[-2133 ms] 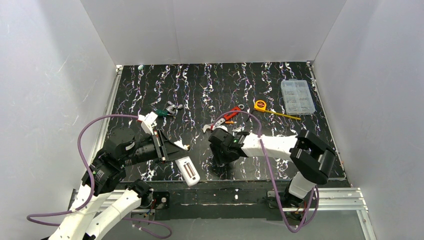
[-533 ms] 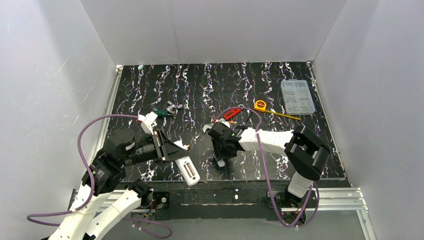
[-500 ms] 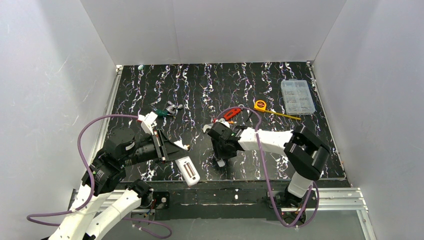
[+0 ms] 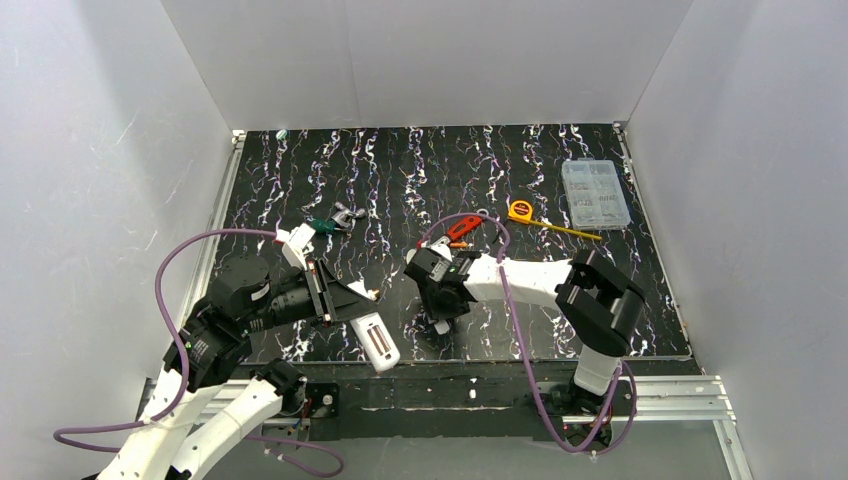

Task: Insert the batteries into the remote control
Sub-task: Adjust the battery cover at the center of the board.

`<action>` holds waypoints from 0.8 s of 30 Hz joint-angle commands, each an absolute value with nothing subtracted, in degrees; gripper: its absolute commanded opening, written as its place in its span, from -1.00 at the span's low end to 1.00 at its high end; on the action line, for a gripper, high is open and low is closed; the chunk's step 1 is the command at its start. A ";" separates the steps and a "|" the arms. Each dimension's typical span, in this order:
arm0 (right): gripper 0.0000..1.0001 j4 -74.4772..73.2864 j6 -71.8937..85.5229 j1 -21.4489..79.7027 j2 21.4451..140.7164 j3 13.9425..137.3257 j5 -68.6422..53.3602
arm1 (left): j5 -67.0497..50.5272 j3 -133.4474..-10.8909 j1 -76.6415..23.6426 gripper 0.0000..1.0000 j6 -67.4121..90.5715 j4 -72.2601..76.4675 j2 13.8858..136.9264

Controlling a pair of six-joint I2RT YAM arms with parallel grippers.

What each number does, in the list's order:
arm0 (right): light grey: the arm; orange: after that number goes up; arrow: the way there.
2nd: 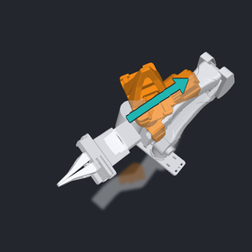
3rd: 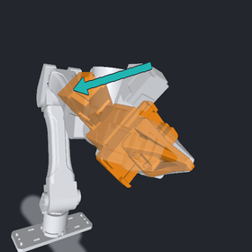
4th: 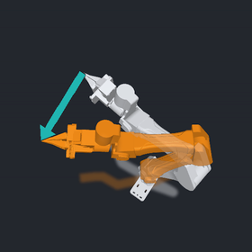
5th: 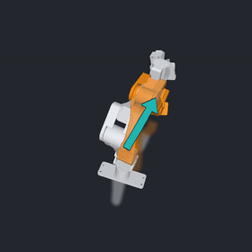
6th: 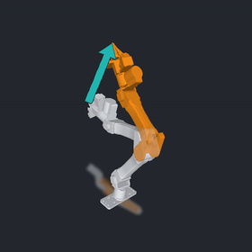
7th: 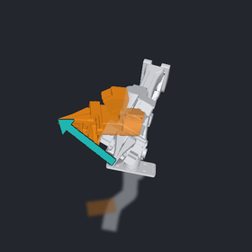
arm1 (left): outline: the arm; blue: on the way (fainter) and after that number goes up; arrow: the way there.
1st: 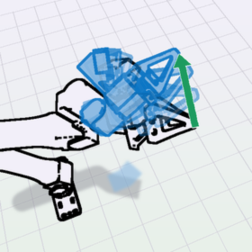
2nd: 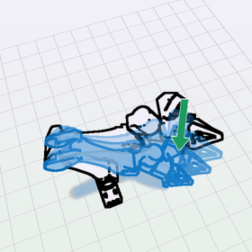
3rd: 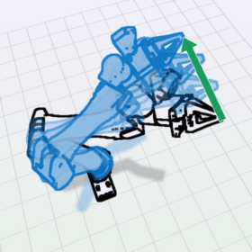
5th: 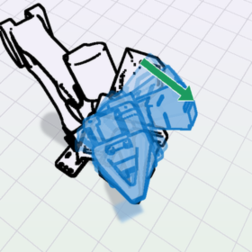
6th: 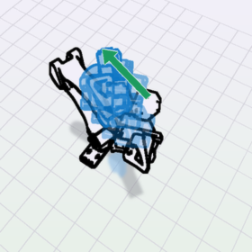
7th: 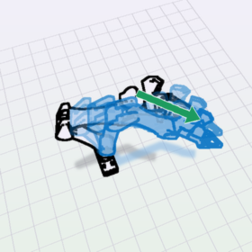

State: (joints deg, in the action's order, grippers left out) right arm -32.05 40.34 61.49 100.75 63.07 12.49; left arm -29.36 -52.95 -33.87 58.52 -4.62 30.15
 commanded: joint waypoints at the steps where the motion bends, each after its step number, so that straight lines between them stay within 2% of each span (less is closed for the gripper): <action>1: 0.06 -33.13 41.24 63.30 105.31 63.57 12.61 | -30.78 -52.39 -33.93 -1.00 58.18 -2.85 29.18; 10: 0.02 -37.02 40.52 66.68 109.41 68.47 14.42 | -30.33 -52.22 -33.91 -1.00 58.10 -3.34 28.38; 19: -0.34 -36.32 40.69 67.23 109.22 67.31 13.46 | -30.10 -52.06 -33.93 -1.00 58.29 -3.65 27.77; 24: -0.64 -36.01 40.41 67.24 108.43 66.87 12.84 | -29.80 -51.96 -33.93 -1.00 58.28 -3.83 27.33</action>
